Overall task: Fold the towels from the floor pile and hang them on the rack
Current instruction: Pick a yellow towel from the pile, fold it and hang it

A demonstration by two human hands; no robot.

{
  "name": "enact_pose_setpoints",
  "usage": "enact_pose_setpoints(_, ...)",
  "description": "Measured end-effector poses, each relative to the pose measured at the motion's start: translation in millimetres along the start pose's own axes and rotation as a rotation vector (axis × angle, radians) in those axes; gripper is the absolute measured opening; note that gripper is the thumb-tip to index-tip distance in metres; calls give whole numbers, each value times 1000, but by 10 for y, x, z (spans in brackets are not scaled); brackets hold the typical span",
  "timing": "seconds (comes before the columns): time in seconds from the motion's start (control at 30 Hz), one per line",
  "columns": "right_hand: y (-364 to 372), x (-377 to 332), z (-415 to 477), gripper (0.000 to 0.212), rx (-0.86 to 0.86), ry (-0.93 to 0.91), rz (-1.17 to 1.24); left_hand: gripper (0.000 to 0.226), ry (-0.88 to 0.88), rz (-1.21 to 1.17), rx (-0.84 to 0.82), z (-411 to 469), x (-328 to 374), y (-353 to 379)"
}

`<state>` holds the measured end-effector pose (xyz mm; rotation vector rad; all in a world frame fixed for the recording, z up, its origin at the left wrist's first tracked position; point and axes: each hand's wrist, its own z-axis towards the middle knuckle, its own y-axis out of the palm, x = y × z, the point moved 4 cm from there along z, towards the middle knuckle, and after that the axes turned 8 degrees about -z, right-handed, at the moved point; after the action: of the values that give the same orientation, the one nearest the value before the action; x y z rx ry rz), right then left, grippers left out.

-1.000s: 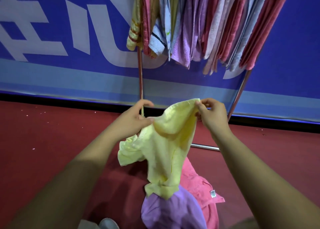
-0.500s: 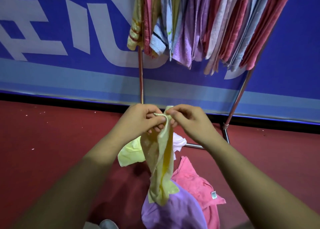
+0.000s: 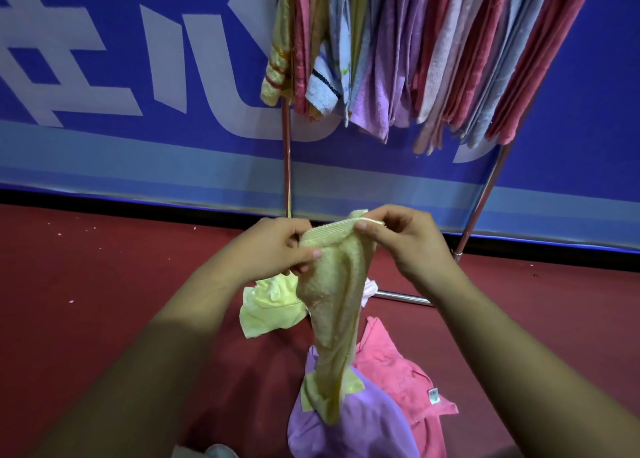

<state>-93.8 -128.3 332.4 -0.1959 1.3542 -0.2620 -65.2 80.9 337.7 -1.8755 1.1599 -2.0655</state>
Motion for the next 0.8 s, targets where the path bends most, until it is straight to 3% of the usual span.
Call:
enact_pose_setpoints(0.1, -73, 33, 26, 10, 26, 17, -23, 28, -19, 131, 52, 29, -114, -87)
enact_pose_setpoints(0.2, -178, 35, 82, 11, 51, 8, -154, 22, 1, 244, 167, 36, -105, -239)
enact_pose_setpoints(0.33, -337, -24, 160, 2, 54, -29, -310, 15, 20, 185, 342, 46, -52, -456)
enact_pose_setpoints(0.4, -393, -54, 199, 10, 62, -55, -376, 16, 50, 168, 388, 64, 9, -492)
enact_pose_setpoints(0.57, -528, -111, 253, 4, 172, -89, -370, 20, 77, 186, 364, 80, 124, -520)
enact_pose_setpoints(0.8, -577, -149, 229, 4, 178, -76, -253, 17, 83, 46, 380, 80, 127, -486)
